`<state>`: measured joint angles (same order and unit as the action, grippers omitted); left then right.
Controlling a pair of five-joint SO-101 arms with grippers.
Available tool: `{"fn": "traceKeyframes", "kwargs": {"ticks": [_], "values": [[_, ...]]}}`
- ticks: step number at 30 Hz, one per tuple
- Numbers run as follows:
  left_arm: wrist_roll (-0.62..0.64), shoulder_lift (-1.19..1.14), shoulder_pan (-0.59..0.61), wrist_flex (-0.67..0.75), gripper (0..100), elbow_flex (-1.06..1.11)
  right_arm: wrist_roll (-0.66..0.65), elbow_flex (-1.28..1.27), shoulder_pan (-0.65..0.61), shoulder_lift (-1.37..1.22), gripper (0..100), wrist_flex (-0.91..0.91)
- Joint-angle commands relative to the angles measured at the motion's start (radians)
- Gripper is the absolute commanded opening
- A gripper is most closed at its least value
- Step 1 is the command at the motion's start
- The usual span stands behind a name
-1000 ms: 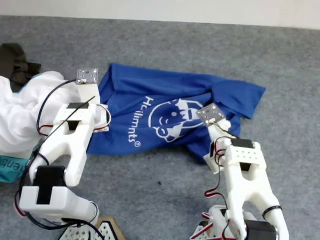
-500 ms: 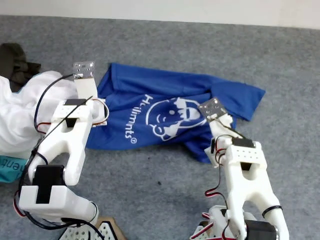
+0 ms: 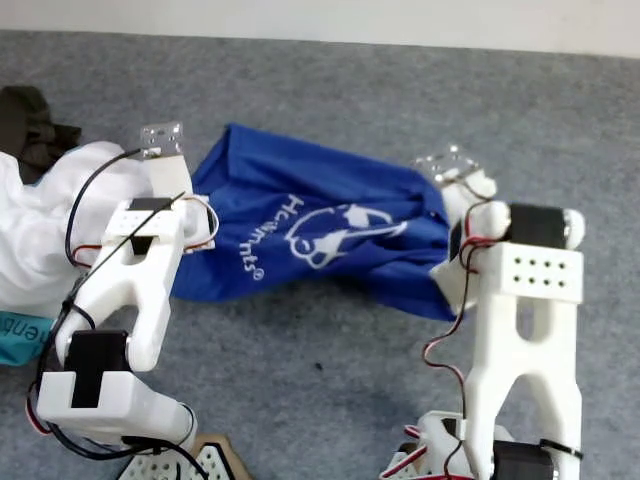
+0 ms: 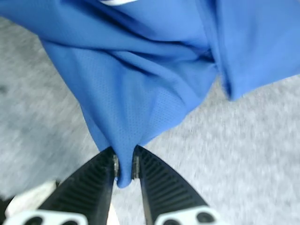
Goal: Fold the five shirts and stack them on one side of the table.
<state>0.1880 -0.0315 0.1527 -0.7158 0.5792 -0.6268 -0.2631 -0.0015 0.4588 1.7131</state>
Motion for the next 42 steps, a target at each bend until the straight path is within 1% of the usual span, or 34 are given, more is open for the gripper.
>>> {"fn": "traceKeyframes", "kwargs": {"ticks": [1, 3, 8, 11, 16, 19, 22, 26, 28, 31, 35, 37, 38, 40, 42], "values": [[0.009, 0.005, 0.016, 0.017, 4, -0.061, -0.017, 0.107, 0.067, 0.010, 0.6, 0.053], [0.009, 0.005, 0.016, 0.017, 5, -0.074, -0.031, 0.104, 0.082, -0.005, 0.6, 0.051], [0.011, 0.005, 0.019, 0.017, 5, -0.130, -0.155, 0.008, 0.131, -0.102, 0.6, 0.050], [0.011, 0.005, 0.024, 0.017, 5, -0.162, -0.227, -0.028, 0.208, -0.239, 0.6, 0.045], [0.011, 0.004, 0.047, 0.017, 5, -0.226, -0.358, 0.101, 0.401, -0.506, 0.6, 0.044], [0.011, 0.004, 0.070, 0.017, 5, -0.263, -0.440, 0.185, 0.498, -0.621, 0.6, 0.047], [0.005, 0.004, 0.081, 0.017, 5, -0.298, -0.532, 0.222, 0.556, -0.685, 0.6, 0.047], [0.005, 0.004, 0.101, 0.015, 5, -0.337, -0.657, 0.223, 0.595, -0.697, 0.6, 0.041], [0.005, 0.004, 0.108, 0.015, 5, -0.341, -0.689, 0.217, 0.595, -0.699, 0.6, 0.041], [0.005, 0.004, 0.104, 0.011, 5, -0.325, -0.697, 0.216, 0.564, -0.700, 0.6, 0.039], [0.003, 0.007, 0.074, 0.011, 5, -0.249, -0.698, 0.217, 0.489, -0.696, 0.9, 0.036], [-0.028, 0.015, 0.048, 0.009, 6, -0.193, -0.674, 0.217, 0.443, -0.694, 2.3, 0.008], [-0.061, 0.016, 0.025, 0.009, 9, -0.159, -0.640, 0.222, 0.421, -0.694, 5.5, -0.007], [-0.110, 0.018, -0.022, 0.009, 17, -0.096, -0.557, 0.226, 0.380, -0.693, 15.9, -0.056], [-0.121, 0.018, -0.048, 0.014, 23, -0.047, -0.503, 0.226, 0.341, -0.693, 25.5, -0.096]]}}
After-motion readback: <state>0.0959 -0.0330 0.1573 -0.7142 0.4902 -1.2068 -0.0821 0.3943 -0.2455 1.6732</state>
